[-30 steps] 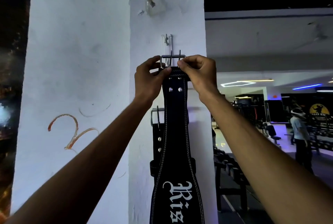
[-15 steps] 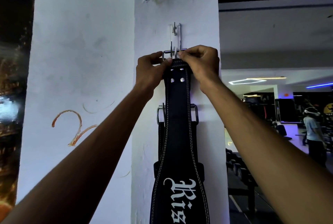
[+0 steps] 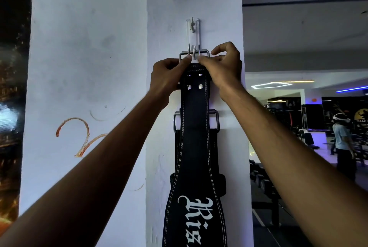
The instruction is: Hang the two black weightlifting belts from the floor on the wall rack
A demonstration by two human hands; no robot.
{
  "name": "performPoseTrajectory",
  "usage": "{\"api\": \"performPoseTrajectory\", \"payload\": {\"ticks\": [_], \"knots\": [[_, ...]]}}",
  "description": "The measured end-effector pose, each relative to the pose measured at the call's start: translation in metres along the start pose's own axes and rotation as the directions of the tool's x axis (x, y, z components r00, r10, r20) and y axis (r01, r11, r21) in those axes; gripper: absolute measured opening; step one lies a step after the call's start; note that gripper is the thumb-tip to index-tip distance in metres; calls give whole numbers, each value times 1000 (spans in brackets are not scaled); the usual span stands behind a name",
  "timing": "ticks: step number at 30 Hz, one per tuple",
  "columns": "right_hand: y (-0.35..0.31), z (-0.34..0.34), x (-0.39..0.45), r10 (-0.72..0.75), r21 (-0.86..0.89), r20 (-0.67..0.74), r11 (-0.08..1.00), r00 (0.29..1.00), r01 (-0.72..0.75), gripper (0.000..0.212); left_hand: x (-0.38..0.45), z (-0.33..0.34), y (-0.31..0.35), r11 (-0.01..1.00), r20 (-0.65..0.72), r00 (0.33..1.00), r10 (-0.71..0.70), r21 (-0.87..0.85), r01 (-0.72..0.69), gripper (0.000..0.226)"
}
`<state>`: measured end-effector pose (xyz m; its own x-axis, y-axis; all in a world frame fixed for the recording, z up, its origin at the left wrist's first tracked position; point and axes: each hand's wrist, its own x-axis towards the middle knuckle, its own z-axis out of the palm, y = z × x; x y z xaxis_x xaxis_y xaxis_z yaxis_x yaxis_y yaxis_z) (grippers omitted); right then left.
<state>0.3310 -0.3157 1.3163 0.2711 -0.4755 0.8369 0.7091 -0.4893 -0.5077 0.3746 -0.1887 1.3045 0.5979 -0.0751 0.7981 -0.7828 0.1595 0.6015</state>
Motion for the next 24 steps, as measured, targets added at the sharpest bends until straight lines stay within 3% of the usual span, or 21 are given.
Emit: {"api": "performPoseTrajectory", "payload": {"ticks": [6,13,15,17,22,24], "knots": [[-2,1,0,44,-25,-3,999,999,-45,31,13,7,1,998,-131,989,-70,-5,70,35],[3,-2,-3,9,-14,22,1000,1000,-9,16,8,10,6,994,-159,982,-104,-45,98,27],[6,-4,-9,-73,-22,22,997,997,73,10,-4,10,7,993,-130,987,-97,-81,87,22],[10,-10,-21,-156,-33,22,987,988,156,11,-20,7,5,989,-59,992,-112,-106,105,31],[29,-25,-56,-217,-1,55,976,975,218,32,-56,-4,-20,993,-1,995,-100,-69,99,52],[34,-28,-67,-210,48,93,977,973,206,35,-67,-5,-24,991,-7,995,-95,-98,94,38]]}}
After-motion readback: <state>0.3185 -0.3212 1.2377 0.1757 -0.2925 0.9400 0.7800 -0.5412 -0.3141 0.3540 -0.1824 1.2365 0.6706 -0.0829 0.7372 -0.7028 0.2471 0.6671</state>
